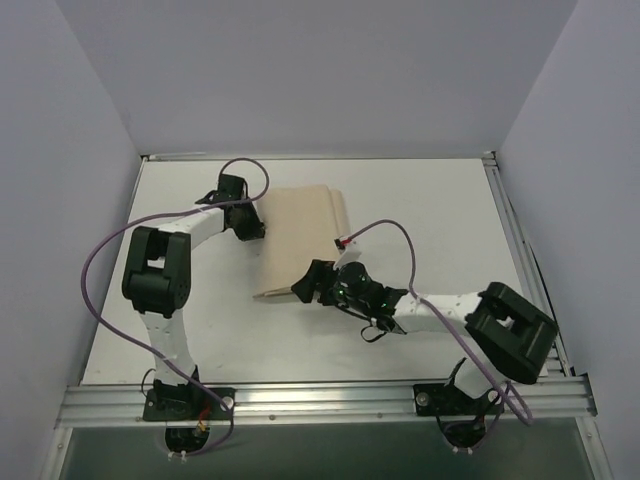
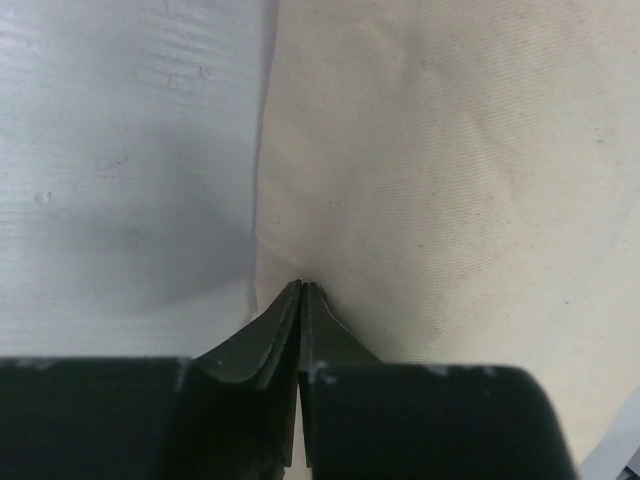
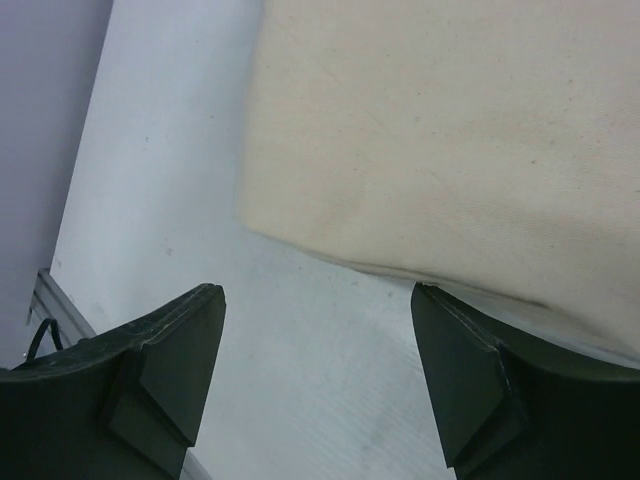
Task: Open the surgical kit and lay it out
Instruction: Move the surgical kit at the center of the board.
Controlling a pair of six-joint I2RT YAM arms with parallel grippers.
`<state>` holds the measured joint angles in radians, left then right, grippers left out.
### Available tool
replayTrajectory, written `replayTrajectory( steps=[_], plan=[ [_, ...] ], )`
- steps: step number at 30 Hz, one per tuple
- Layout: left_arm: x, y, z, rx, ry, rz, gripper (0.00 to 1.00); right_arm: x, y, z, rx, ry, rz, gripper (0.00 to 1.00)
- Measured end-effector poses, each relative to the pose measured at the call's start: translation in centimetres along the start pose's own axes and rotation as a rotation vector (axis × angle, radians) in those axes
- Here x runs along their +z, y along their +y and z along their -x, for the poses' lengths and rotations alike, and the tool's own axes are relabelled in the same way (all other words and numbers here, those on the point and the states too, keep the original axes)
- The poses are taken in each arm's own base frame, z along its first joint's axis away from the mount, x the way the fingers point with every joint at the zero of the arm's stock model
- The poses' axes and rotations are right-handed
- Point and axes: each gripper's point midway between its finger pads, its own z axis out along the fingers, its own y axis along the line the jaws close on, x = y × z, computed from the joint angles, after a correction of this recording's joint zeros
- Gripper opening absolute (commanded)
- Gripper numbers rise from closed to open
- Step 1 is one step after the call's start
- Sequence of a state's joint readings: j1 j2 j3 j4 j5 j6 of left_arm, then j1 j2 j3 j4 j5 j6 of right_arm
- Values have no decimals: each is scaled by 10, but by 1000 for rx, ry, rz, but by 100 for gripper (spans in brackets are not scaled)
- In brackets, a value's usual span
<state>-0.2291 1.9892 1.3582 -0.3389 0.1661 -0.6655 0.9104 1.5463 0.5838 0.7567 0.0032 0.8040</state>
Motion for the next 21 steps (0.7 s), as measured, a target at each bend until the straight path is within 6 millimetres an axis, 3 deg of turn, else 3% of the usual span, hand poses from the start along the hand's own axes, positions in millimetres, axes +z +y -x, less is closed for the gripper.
replayTrajectory(
  steps=[5,9,12,16,21],
  plan=[
    [-23,14,-10,17,-42,71,51,-46,18,40,-64,-52,7,74],
    [-74,15,-6,23,-146,82,62,-71,14,83,-79,-120,-25,71],
    [-115,-6,9,55,-249,22,68,-75,-15,104,-73,-133,-93,74],
    [-149,-50,-1,193,-299,-87,70,-61,-62,103,-56,-48,-197,79],
    [-148,-96,-57,386,-223,-191,70,-37,-95,73,-31,110,-221,72]
  ],
)
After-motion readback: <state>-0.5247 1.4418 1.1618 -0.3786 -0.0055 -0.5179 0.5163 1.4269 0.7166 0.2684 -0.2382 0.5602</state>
